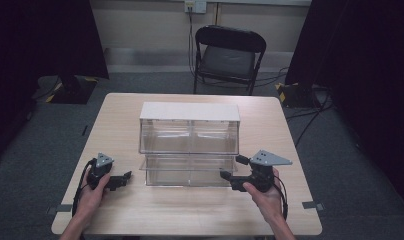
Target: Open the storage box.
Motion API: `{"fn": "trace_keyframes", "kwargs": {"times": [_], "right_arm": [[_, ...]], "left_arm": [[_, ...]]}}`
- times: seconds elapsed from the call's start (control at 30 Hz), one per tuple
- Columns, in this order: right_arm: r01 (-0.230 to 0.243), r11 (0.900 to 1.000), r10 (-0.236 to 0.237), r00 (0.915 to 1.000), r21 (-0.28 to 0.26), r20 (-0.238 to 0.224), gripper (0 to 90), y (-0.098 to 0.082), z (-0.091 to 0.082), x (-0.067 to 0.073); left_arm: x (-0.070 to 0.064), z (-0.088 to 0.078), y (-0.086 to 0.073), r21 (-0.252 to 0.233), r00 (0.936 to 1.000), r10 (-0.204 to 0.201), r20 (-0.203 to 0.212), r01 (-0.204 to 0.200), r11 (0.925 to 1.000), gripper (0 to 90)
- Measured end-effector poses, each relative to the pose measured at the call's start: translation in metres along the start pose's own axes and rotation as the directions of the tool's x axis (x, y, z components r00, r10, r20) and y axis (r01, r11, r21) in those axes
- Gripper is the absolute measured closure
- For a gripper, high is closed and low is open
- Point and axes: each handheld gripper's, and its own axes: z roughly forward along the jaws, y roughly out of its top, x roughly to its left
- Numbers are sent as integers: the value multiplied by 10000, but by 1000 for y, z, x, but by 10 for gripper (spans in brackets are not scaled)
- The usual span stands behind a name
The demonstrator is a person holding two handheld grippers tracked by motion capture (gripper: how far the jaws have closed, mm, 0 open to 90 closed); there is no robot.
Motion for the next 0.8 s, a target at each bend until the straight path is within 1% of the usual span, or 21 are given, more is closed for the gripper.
{"fn": "trace_keyframes", "kwargs": {"times": [0.1,0.13,0.43,0.8], "right_arm": [[45,10000,-45,10000,54,-24,197,2,1,1],[86,10000,-86,10000,-20,-22,204,3,2,1],[157,9998,-157,9999,-84,7,202,6,2,1],[198,9996,-196,9997,-186,132,171,12,4,2]], "left_arm": [[0,0,0,4,10000,9,15,-9,10000,144],[0,0,0,-1,10000,-4,3,4,10000,144],[0,0,0,-2,10000,-3,2,3,10000,144],[0,0,0,-1,10000,-4,5,4,10000,144]]}}
